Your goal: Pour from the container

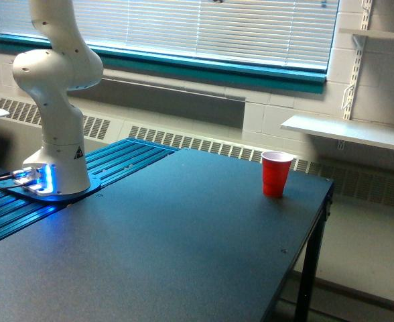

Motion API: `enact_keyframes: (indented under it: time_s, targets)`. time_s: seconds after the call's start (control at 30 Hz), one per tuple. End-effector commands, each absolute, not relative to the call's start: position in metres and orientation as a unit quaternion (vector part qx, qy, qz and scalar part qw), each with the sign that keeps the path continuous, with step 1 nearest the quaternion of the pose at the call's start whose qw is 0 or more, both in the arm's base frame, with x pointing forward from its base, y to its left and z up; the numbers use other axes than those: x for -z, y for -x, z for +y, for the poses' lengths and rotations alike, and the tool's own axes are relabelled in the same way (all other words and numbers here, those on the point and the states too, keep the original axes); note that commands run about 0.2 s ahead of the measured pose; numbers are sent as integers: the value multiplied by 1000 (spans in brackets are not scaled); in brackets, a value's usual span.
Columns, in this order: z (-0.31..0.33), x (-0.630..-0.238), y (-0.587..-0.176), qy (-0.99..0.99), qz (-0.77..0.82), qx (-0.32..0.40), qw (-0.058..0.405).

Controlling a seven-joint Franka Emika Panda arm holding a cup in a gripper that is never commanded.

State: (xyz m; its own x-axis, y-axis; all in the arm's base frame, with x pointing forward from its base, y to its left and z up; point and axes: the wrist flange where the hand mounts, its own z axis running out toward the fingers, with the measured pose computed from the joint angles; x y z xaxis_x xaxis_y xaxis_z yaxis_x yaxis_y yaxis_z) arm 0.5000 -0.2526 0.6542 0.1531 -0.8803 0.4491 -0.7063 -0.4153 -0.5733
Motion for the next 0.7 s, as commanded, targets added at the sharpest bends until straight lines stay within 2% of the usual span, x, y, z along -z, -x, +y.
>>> enact_keyframes:
  time_s: [0.03,0.43,0.7]
  targets:
    - [-203,-656,-492,768,498,378,138]
    - [-123,-637,-462,808,432,368,160]
    - [-103,-651,-429,822,378,385,182]
